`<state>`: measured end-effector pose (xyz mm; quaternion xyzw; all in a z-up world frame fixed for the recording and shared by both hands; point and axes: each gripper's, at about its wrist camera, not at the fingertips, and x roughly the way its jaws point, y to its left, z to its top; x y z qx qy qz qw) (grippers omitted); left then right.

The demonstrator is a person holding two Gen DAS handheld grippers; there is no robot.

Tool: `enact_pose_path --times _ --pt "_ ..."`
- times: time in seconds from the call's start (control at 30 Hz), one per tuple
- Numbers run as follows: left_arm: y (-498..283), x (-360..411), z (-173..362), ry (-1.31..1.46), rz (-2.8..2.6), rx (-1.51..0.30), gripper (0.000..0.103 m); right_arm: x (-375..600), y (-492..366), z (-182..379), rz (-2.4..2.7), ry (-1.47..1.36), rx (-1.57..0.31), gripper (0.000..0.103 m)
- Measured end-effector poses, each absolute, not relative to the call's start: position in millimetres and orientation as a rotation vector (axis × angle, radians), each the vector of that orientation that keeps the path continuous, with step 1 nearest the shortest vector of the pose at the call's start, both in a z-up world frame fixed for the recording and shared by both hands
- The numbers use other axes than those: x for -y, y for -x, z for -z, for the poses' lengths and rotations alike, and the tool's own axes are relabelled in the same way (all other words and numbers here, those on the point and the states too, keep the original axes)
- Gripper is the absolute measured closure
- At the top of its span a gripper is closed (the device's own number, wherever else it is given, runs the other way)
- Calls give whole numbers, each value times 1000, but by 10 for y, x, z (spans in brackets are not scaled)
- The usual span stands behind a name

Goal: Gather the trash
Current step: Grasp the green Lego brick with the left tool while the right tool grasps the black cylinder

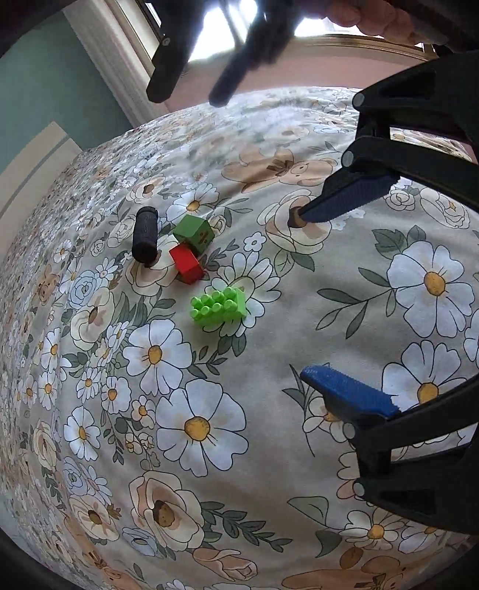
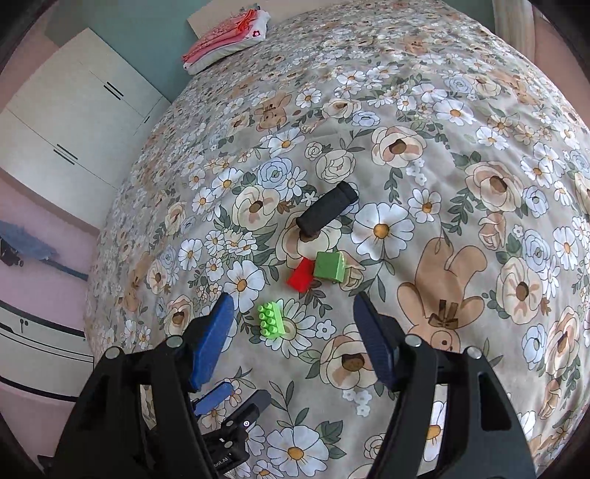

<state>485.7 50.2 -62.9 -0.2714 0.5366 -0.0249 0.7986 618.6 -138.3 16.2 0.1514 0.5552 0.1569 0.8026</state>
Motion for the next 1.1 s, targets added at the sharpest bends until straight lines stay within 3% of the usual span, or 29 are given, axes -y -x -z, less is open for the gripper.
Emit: enact_pose_path --times 0.43,0.67,0.73,0.77,0.9,1.1 --pt "-5460 -545 983 667 0 -1191 22 1223 -7317 865 -151 -546 -1375 36" --pt "-5607 -464 1109 607 3 -1194 36 1128 -7588 1195 -151 -613 -1444 36" --pt "-5628 -418 1111 563 3 -1191 41 1073 -7620 1220 -122 -553 -1426 48" --pt "-5629 -393 1115 537 4 -1189 48 1044 -7634 1228 -129 -530 -1415 55" --pt "-5621 -366 1138 453 4 -1180 78 957 -7652 1285 -151 -480 -1405 63" --pt "-5586 -425 1118 416 61 -1180 79 940 -7598 1145 -194 -433 -1364 64"
